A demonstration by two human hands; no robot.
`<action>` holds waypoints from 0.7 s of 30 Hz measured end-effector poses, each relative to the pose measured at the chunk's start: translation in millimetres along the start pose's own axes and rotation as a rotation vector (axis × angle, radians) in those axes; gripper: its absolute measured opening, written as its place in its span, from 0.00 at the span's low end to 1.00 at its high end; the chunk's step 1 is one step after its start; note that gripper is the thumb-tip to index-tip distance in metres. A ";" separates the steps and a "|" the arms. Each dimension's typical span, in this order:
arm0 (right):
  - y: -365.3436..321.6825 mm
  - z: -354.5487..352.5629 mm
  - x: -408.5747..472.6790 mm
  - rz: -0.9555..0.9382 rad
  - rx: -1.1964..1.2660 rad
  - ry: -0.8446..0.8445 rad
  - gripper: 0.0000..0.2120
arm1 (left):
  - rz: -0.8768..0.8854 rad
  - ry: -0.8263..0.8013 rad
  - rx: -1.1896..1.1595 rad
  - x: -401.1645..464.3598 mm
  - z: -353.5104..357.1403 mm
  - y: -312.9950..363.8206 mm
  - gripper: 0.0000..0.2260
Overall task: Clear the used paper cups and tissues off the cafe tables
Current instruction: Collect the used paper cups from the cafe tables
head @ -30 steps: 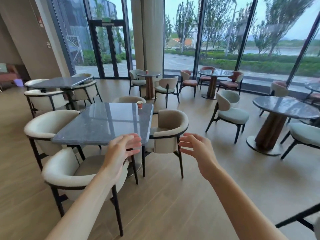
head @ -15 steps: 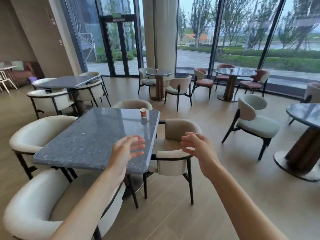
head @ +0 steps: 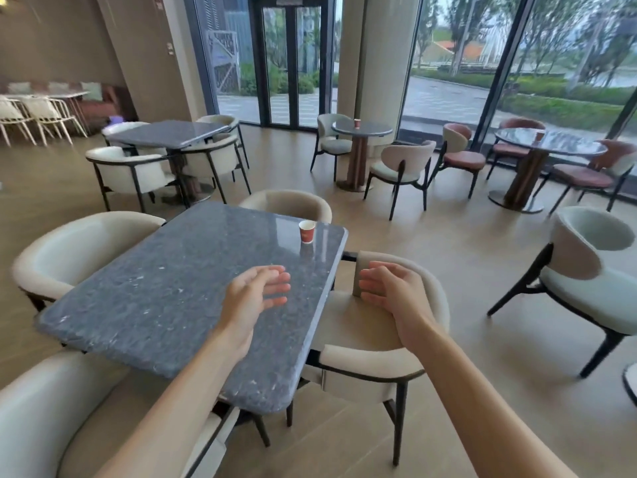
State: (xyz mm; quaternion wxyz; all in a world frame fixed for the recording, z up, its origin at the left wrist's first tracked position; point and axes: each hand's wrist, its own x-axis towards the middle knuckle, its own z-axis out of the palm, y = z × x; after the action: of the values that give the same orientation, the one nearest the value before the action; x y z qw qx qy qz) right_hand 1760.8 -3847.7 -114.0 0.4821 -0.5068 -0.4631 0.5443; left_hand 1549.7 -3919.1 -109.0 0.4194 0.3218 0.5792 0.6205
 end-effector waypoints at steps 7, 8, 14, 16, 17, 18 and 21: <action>6.3 59.5 152.9 0.052 -0.072 -0.047 0.10 | -0.047 -0.009 -0.056 173.3 14.2 -15.9 0.08; 6.0 66.6 171.3 0.060 -0.084 -0.047 0.10 | -0.066 -0.012 -0.061 196.1 15.7 -17.4 0.08; 11.4 103.2 277.0 0.108 -0.163 -0.057 0.10 | -0.118 -0.010 -0.045 309.6 22.5 -26.1 0.08; 20.7 114.7 308.1 0.121 -0.188 -0.067 0.11 | -0.134 -0.007 -0.040 338.8 25.8 -32.4 0.08; 27.3 120.4 324.6 0.128 -0.206 -0.076 0.12 | -0.146 -0.004 -0.037 353.9 27.8 -37.0 0.07; 34.6 125.6 341.3 0.135 -0.225 -0.084 0.13 | -0.161 0.002 -0.033 368.6 30.7 -41.6 0.07; 55.9 139.9 389.4 0.172 -0.279 -0.097 0.14 | -0.212 0.013 0.000 409.5 40.9 -57.1 0.07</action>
State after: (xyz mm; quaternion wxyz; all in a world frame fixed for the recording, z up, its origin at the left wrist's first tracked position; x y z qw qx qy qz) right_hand 1609.6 -3468.7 -202.5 0.3358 -0.5799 -0.5117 0.5377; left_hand 1413.7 -3536.3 -195.9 0.4791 0.2544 0.6127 0.5748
